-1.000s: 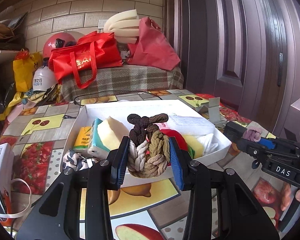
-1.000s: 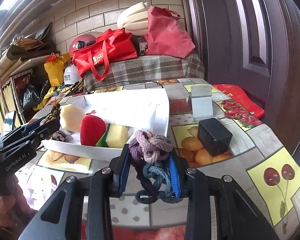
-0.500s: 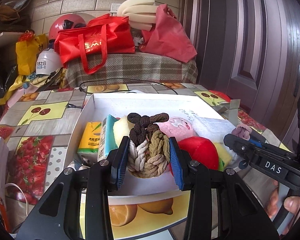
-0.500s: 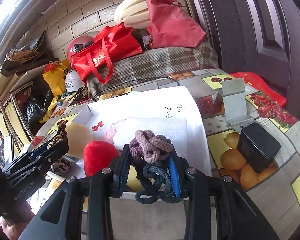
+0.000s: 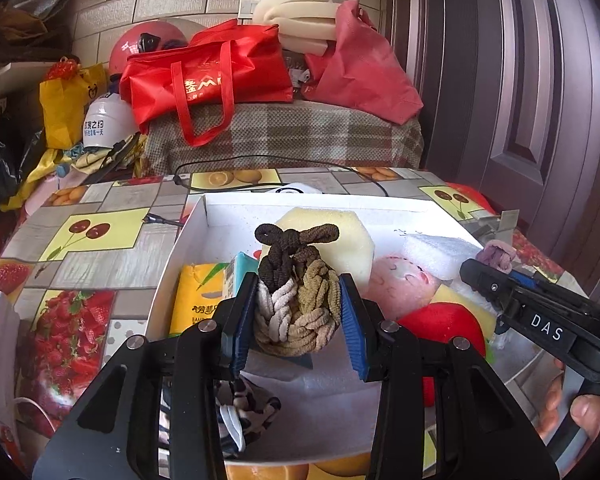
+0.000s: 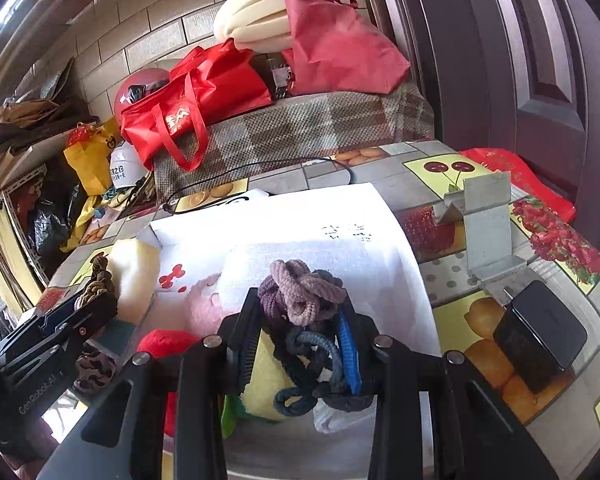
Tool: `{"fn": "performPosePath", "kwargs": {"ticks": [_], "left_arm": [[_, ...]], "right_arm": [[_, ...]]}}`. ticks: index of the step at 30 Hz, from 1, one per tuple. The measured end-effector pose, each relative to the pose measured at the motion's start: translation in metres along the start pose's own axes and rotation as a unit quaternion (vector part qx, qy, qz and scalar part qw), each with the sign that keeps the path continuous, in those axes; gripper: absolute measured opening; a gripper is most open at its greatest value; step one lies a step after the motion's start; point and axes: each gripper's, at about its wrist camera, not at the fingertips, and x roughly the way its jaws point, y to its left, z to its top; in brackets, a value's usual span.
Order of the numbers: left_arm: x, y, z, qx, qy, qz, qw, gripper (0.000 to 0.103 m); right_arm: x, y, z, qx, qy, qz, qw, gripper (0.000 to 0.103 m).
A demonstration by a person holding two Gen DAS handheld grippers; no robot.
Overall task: Organize soft objects
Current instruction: 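Carry both rope knots over the white box with both grippers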
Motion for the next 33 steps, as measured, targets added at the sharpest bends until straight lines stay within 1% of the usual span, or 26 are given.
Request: {"fn": "performPosePath", "kwargs": {"ticks": [5,12,17,21,26,29,32,33], "left_arm": [[0.011,-0.003,0.004,0.012,0.006,0.017,0.9998,0.039],[0.020,-0.004,0.009,0.016,0.009,0.031,0.9993,0.039],[0.031,-0.003,0.014,0.011,0.011,0.053,0.9985,0.040],[0.034,-0.004,0.014,0.014,0.013,0.059,0.9981,0.040],[0.042,0.002,0.016,0.002,0.025,0.065,0.9976,0.041],[0.045,0.003,0.017,-0.002,0.027,0.066,0.9975,0.041],[0.044,0.003,0.017,0.003,0.024,0.069,0.9973,0.041],[0.044,0.003,0.017,0.003,0.022,0.070,0.9973,0.046]], "right_arm": [[0.011,0.003,0.008,-0.003,-0.005,-0.016,1.000,0.036],[0.014,0.020,0.011,-0.044,-0.024,-0.033,0.998,0.036],[0.014,0.025,0.012,-0.056,-0.032,-0.042,0.997,0.036],[0.015,0.025,0.013,-0.055,-0.028,-0.043,0.997,0.036],[0.022,0.027,0.013,-0.060,-0.015,-0.046,0.997,0.036],[0.025,0.026,0.014,-0.054,-0.008,-0.048,0.997,0.036],[0.024,0.026,0.014,-0.053,-0.010,-0.049,0.997,0.036],[0.024,0.028,0.014,-0.055,-0.011,-0.050,0.997,0.037]]}}
